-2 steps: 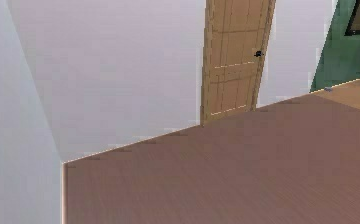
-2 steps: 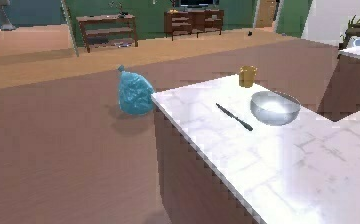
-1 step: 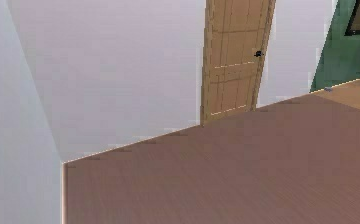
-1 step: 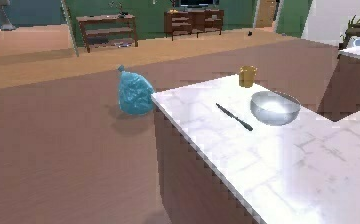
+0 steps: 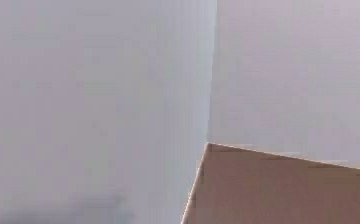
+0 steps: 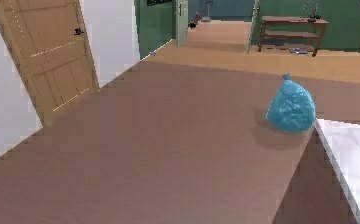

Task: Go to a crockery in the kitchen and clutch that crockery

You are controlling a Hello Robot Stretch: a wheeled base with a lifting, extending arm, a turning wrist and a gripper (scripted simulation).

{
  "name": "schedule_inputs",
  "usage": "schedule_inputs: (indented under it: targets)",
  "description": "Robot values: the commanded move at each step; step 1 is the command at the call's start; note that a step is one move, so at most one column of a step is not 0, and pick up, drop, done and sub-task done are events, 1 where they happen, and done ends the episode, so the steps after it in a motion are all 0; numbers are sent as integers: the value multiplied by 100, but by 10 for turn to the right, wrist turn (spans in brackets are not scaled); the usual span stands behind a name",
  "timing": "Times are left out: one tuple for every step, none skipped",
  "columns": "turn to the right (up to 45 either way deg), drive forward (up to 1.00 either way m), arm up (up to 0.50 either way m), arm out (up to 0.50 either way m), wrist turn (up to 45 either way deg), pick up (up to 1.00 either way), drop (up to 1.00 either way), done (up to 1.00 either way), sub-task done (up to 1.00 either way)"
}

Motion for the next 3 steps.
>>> schedule_inputs:
  targets:
    - [450, 0, 0, 0, 0, 0, 0, 0, 0]
    - [450, 0, 0, 0, 0, 0, 0, 0, 0]
    - [0, 35, 0, 0, 0, 0, 0, 0, 0]
